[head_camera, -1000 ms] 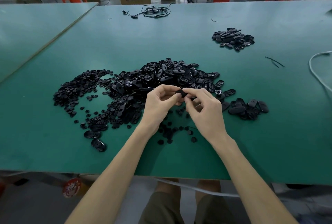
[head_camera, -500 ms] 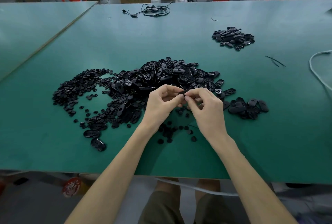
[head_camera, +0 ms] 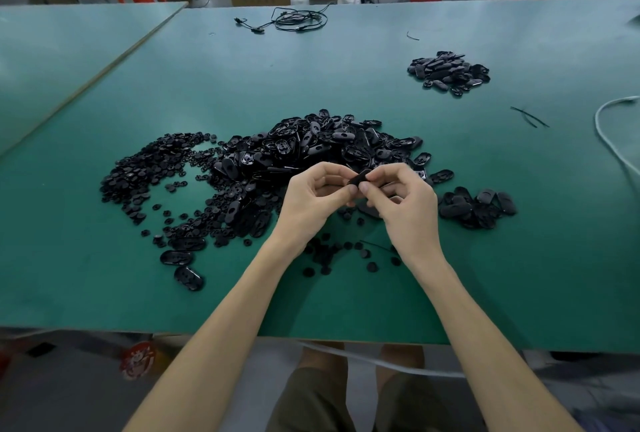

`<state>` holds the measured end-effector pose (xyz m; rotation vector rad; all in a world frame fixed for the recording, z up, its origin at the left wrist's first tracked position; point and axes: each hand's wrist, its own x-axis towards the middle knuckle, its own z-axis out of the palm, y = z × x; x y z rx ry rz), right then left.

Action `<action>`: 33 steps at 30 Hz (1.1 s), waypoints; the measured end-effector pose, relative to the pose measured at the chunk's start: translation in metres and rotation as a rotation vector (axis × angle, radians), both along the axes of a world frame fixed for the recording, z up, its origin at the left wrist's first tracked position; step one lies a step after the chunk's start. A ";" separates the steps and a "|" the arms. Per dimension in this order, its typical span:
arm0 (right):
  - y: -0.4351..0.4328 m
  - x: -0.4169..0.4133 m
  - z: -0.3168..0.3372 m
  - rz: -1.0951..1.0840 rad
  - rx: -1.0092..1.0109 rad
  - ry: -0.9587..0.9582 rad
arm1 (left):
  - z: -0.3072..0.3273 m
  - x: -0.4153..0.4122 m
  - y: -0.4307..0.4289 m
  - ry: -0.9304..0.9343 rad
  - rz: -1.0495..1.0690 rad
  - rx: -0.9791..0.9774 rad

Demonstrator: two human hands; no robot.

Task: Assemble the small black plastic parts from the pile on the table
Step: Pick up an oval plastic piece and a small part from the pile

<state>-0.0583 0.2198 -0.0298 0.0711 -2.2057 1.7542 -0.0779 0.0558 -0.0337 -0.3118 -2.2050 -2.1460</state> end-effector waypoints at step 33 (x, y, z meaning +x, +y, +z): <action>-0.001 -0.002 -0.004 0.031 0.068 0.023 | 0.001 0.001 0.000 -0.020 0.012 -0.013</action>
